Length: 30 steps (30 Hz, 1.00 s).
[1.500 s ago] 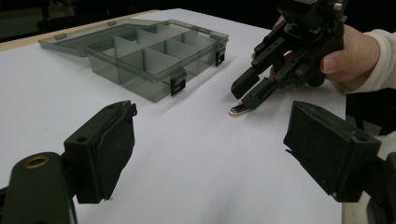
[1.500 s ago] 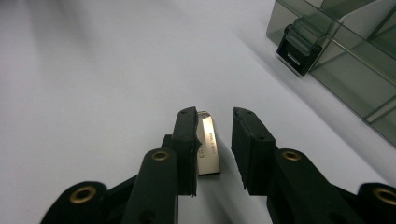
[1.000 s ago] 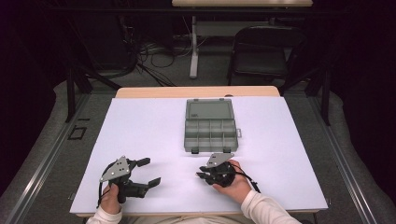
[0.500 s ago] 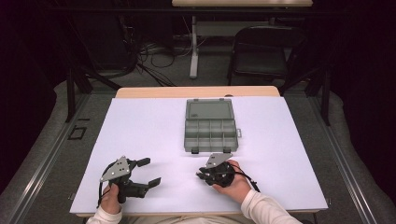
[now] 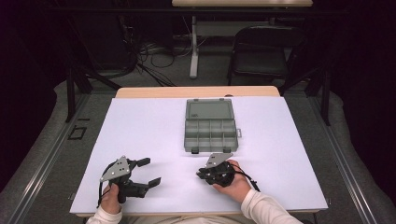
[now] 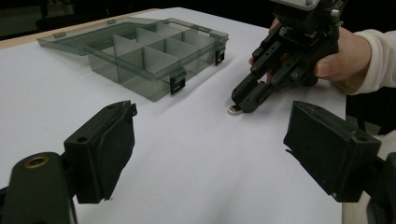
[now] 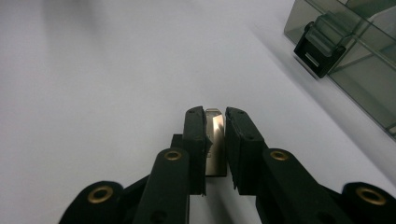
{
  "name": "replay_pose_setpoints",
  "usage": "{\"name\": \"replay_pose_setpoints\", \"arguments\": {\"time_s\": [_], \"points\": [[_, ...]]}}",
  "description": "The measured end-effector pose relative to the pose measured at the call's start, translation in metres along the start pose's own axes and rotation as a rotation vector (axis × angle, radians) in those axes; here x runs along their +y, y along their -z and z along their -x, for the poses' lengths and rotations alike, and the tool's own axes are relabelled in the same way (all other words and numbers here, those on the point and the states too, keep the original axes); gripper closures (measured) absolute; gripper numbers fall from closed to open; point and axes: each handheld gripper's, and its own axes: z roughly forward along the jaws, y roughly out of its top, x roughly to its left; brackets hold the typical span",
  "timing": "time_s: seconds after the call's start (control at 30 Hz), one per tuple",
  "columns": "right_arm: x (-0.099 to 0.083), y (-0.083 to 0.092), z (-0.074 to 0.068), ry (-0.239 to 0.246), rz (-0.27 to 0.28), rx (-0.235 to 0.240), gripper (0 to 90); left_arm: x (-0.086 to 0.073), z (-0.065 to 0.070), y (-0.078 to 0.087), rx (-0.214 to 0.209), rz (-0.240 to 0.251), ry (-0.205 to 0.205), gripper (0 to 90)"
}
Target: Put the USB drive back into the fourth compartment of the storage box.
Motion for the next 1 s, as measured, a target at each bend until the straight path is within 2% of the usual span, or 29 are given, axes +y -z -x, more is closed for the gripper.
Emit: {"name": "replay_pose_setpoints", "arguments": {"time_s": [0.5,1.0], "points": [[0.000,0.001,0.001,0.006,0.001,0.001,79.3,0.000,0.000,0.000,0.001,-0.002,-0.002,15.7],[0.006,0.011,0.002,-0.017,0.024,-0.003,79.4,0.000,0.000,0.001,0.006,-0.001,-0.001,15.7]]}}
